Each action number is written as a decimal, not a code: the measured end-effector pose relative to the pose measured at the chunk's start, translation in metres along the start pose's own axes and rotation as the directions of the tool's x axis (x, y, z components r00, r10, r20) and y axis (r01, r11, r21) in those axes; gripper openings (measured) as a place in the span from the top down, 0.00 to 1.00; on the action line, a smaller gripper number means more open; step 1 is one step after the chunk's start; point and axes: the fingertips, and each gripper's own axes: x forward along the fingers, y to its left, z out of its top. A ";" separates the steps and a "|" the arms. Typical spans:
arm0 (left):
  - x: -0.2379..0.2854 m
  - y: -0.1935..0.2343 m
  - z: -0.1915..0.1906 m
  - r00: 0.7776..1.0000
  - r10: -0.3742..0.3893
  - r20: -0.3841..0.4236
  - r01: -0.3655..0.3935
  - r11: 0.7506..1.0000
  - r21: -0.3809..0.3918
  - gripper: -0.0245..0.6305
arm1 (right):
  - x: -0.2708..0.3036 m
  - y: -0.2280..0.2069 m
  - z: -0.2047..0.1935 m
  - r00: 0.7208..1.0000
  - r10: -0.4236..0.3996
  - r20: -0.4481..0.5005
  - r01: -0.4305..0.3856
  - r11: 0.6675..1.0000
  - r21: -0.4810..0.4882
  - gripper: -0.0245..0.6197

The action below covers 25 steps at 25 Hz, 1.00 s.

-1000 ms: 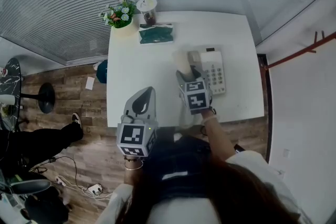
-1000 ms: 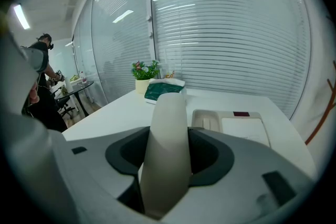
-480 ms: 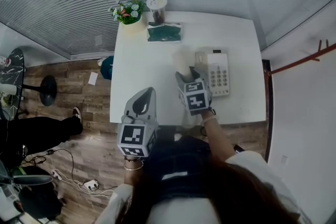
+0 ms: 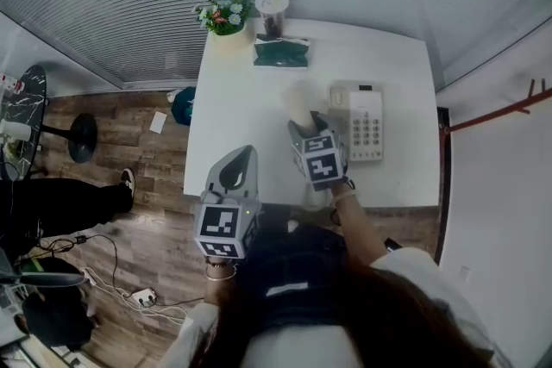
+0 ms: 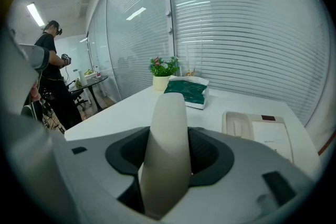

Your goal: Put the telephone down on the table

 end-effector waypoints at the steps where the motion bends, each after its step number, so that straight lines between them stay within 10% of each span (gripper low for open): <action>1: -0.001 0.000 0.000 1.000 0.002 0.000 -0.002 1.000 0.000 0.96 | 0.001 0.001 0.000 1.000 0.004 -0.002 -0.004 1.000 -0.004 0.62; 25: -0.030 0.024 -0.012 0.996 0.092 0.005 -0.091 0.995 -0.029 0.96 | 0.018 0.055 -0.003 0.993 0.111 -0.029 -0.113 0.991 -0.076 0.62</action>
